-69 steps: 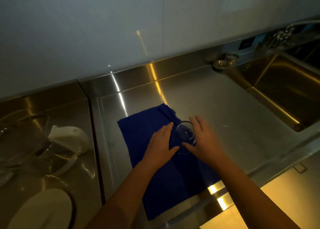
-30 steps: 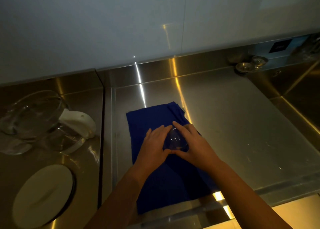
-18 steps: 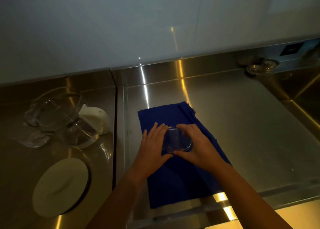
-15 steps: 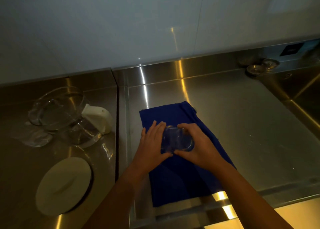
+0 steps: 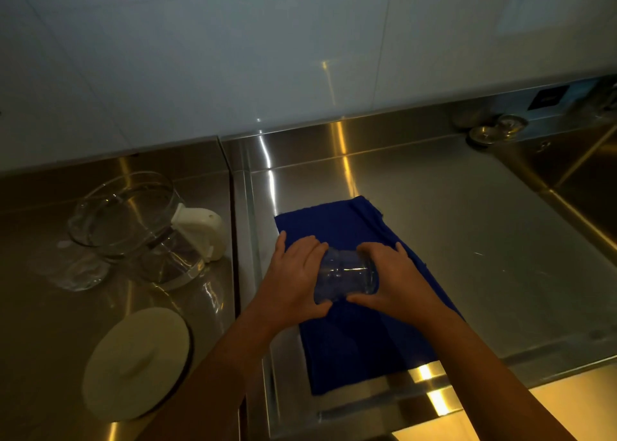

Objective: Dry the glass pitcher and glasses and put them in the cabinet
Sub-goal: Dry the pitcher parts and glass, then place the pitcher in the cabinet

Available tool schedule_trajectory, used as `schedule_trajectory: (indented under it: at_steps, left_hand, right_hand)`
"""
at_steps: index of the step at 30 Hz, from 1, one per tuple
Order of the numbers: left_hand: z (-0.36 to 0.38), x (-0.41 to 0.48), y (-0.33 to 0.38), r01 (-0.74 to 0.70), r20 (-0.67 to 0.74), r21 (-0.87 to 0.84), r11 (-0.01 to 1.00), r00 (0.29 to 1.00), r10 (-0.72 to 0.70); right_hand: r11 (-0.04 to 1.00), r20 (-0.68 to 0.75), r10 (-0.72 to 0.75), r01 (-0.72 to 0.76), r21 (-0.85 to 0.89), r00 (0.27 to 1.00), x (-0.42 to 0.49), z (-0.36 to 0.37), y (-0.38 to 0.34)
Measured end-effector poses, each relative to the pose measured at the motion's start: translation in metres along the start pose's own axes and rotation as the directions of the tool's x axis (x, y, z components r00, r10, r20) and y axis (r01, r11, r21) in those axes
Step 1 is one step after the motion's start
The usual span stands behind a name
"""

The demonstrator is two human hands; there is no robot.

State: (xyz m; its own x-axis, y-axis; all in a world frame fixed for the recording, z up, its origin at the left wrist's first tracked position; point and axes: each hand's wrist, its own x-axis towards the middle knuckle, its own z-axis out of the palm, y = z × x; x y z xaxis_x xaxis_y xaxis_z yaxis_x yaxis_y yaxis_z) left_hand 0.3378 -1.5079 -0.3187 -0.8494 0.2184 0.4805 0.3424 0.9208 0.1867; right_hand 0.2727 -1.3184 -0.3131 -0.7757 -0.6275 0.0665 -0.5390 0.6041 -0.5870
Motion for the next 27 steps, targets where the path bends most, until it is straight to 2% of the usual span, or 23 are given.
schedule_trajectory:
  at_steps: [2, 5, 8, 10, 13, 15, 17, 19, 21, 24, 27]
  left_hand:
    - [-0.003, 0.001, 0.0, -0.021, -0.004, 0.012, 1.0, 1.0, 0.021]
    - [-0.005, 0.003, -0.001, -0.014, 0.064, 0.044, 0.999, 0.998, 0.011]
    - [-0.006, 0.006, 0.002, -0.032, 0.124, 0.073, 0.997, 0.992, 0.023]
    - [-0.005, 0.007, 0.002, -0.041, 0.129, 0.078, 0.996, 0.991, 0.031]
    - [-0.007, 0.008, 0.001, -0.052, 0.148, 0.106, 0.993, 0.988, 0.036]
    - [-0.007, 0.008, -0.001, -0.056, 0.151, 0.134, 0.989, 0.988, 0.035]
    - [-0.007, 0.005, -0.003, -0.037, 0.147, 0.122, 0.992, 0.989, 0.019]
    - [-0.01, -0.003, -0.009, 0.031, 0.169, 0.07, 0.997, 0.985, -0.043]
    - [-0.016, -0.01, -0.015, 0.18, 0.214, -0.007, 0.984, 0.961, -0.174]
    - [-0.022, -0.019, -0.02, 0.41, 0.301, -0.125, 0.904, 0.883, -0.359]
    - [-0.022, -0.026, -0.023, 0.506, 0.336, -0.254, 0.824, 0.845, -0.415]
  right_hand:
    - [1.0, 0.001, -0.007, 0.007, -0.029, 1.0, 0.002, 0.001, 0.001]
    - [0.993, 0.018, -0.034, 0.036, -0.115, 0.999, 0.005, 0.006, -0.002]
    - [0.965, 0.051, -0.136, 0.144, -0.221, 0.989, 0.007, 0.02, -0.012]
    - [0.96, 0.074, -0.155, 0.168, -0.225, 0.985, 0.01, 0.028, -0.021]
    - [0.972, 0.115, -0.081, 0.103, -0.21, 0.99, 0.014, 0.033, -0.023]
    - [0.977, 0.099, -0.079, 0.096, -0.192, 0.992, 0.016, 0.035, -0.025]
    - [0.985, 0.024, -0.104, 0.106, -0.136, 0.994, 0.017, 0.039, -0.023]
    - [0.991, -0.037, -0.114, 0.111, -0.068, 0.993, 0.018, 0.044, -0.021]
    - [0.995, -0.07, -0.1, 0.1, -0.006, 0.993, 0.019, 0.046, -0.02]
    - [0.993, -0.059, -0.095, 0.099, 0.058, 0.994, 0.019, 0.046, -0.023]
    - [0.981, -0.043, -0.097, 0.102, 0.167, 0.994, 0.017, 0.048, -0.028]
